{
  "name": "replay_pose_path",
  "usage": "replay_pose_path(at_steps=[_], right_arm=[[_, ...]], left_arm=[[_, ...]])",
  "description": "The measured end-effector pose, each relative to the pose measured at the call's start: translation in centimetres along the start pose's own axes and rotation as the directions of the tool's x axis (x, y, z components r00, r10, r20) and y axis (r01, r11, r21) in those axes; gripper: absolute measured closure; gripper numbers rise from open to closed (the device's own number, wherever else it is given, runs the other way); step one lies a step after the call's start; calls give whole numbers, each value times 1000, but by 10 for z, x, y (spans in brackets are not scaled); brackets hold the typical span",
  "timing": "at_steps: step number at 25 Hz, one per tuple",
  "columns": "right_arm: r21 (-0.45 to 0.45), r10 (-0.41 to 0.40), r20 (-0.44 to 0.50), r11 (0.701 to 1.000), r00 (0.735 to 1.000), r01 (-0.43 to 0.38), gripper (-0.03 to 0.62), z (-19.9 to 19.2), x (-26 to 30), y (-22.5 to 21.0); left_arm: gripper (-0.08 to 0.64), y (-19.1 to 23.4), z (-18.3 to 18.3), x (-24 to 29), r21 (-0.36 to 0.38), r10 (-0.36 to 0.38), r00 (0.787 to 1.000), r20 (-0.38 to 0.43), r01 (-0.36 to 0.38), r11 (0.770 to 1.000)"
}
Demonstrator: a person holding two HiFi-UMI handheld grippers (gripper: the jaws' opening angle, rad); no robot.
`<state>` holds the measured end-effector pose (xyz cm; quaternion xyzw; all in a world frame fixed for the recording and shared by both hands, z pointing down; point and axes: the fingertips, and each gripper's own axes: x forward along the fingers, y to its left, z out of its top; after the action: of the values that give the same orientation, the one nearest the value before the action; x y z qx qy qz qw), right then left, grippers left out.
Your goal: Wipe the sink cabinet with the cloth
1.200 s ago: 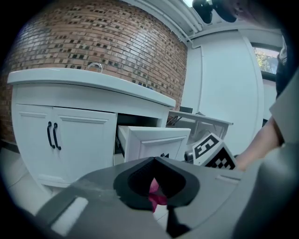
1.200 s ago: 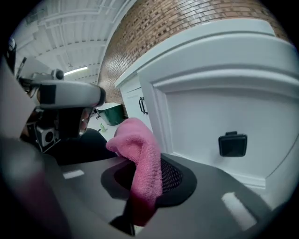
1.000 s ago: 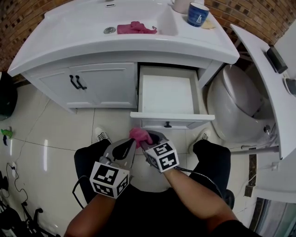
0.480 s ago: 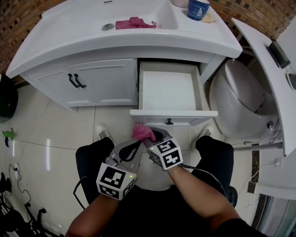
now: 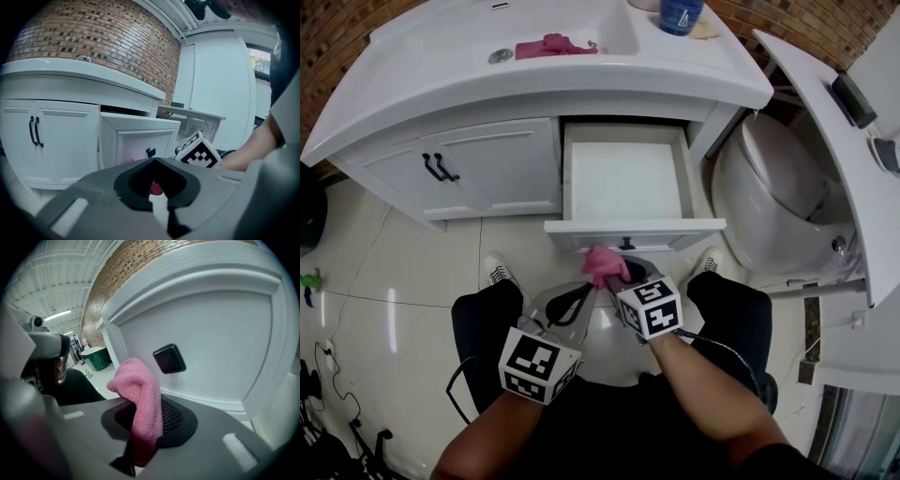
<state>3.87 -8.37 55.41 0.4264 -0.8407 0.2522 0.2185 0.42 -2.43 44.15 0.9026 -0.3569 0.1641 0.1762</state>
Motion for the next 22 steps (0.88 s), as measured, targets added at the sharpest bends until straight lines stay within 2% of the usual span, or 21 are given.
replay_pose_path(at_steps=[13,22], right_arm=[[73,-136,21,988,991,134,512,-11,-41,-67],[172,-287,19,945,958,280,512,-22,-78,-126]], left_arm=[[554,-21,1,26,-4,-24,1000,-15,24,1000],[554,-30,1,39,-6,-36,999,-23,36,999]])
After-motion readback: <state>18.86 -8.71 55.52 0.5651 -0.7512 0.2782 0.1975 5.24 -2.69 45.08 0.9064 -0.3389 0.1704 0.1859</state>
